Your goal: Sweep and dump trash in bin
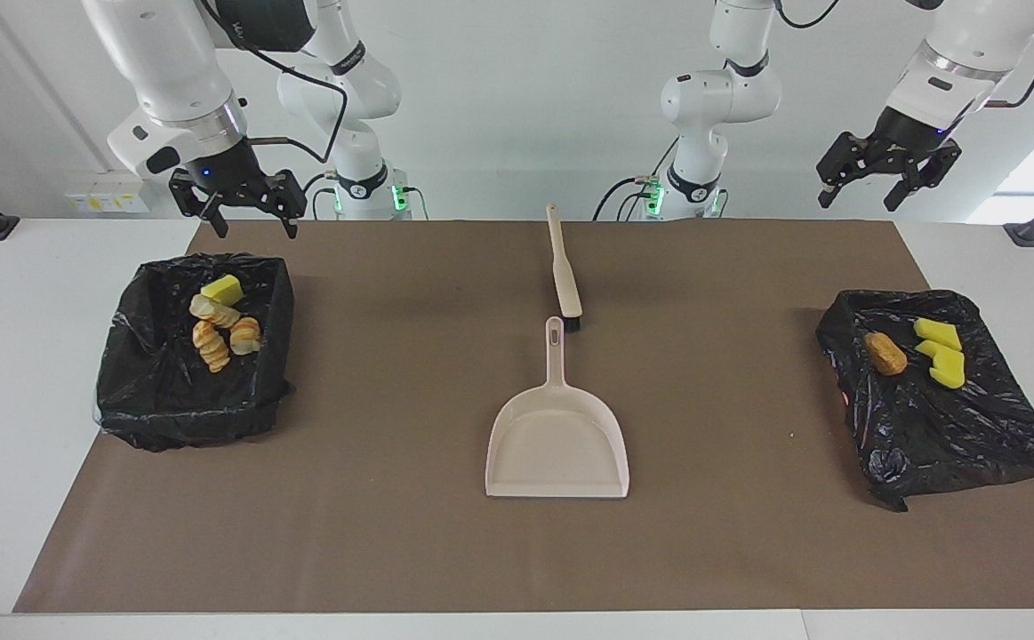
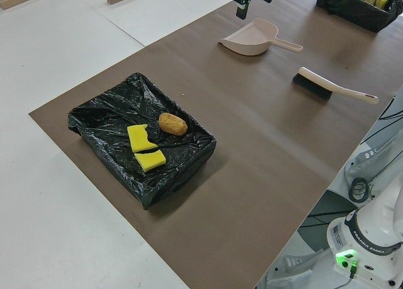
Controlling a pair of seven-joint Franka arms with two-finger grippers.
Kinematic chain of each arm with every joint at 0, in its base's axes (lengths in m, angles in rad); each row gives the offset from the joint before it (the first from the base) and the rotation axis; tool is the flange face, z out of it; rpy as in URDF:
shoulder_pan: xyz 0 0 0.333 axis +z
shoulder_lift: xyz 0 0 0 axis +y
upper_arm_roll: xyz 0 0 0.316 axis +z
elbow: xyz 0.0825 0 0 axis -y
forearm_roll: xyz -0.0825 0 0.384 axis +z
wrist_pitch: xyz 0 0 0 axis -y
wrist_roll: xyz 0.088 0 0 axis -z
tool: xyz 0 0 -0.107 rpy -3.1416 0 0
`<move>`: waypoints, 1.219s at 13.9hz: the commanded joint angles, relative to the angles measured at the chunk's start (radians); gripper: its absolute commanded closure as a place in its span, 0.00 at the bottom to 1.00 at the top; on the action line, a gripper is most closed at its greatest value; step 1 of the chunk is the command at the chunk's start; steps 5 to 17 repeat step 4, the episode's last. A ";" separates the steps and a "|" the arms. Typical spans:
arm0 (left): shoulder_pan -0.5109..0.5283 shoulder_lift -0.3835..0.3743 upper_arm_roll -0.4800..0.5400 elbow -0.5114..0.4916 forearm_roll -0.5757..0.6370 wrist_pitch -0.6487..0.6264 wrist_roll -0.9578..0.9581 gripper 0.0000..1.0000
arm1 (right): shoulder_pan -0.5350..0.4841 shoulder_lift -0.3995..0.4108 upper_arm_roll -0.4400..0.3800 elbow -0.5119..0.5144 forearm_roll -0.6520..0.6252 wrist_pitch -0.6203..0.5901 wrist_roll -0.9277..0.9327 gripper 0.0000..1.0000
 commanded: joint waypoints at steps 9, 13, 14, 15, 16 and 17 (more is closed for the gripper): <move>-0.012 -0.006 0.009 0.000 -0.015 0.001 -0.009 0.00 | -0.013 -0.018 0.003 -0.020 0.018 0.007 -0.026 0.00; -0.012 -0.006 0.009 0.000 -0.015 0.001 -0.009 0.00 | -0.013 -0.018 0.003 -0.020 0.018 0.007 -0.026 0.00; -0.012 -0.006 0.009 0.000 -0.015 0.001 -0.009 0.00 | -0.013 -0.018 0.003 -0.020 0.018 0.007 -0.026 0.00; -0.012 -0.006 0.009 0.000 -0.015 0.001 -0.009 0.00 | -0.013 -0.018 0.003 -0.020 0.018 0.007 -0.026 0.00; -0.012 -0.006 0.009 0.000 -0.015 0.001 -0.009 0.00 | -0.013 -0.018 0.003 -0.020 0.018 0.007 -0.026 0.00; -0.012 -0.006 0.009 0.000 -0.015 0.001 -0.009 0.00 | -0.013 -0.018 0.003 -0.020 0.018 0.007 -0.026 0.00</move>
